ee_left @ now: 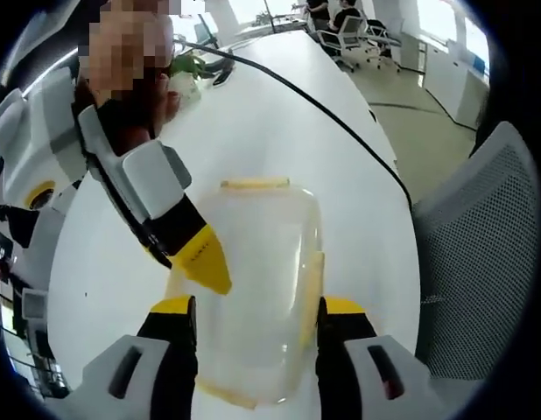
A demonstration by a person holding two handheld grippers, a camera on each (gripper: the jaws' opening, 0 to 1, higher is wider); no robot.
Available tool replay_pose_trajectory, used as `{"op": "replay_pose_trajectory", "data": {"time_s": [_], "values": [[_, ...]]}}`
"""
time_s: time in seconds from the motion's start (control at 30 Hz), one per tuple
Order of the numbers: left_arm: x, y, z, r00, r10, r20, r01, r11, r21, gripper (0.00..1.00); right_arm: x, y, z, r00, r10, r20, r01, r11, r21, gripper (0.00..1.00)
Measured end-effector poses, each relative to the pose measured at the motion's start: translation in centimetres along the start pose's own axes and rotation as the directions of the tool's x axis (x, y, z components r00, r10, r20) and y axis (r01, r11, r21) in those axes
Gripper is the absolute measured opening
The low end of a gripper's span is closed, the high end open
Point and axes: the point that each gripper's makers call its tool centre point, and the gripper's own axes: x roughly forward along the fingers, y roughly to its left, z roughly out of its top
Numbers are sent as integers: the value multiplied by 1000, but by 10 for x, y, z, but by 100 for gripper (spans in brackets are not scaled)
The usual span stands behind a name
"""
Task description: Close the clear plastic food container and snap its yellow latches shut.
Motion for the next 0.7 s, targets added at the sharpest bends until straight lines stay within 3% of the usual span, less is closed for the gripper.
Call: {"op": "replay_pose_trajectory", "data": {"time_s": [0.03,0.5,0.7], "values": [[0,1,-1,1000,8,-4,-8,1000,-19,52,-3,-11,0,999,-37,-3,37,999,-27,35],[-1,1,0,999,24,-34,-24,1000,-4,52,-1,-9,-1,999,-24,-30,24,1000,-19,36],[0,-2,1,998,30,-48,-30,1000,4,49,2,-7,0,996,-30,-88,27,999,-31,36]]}}
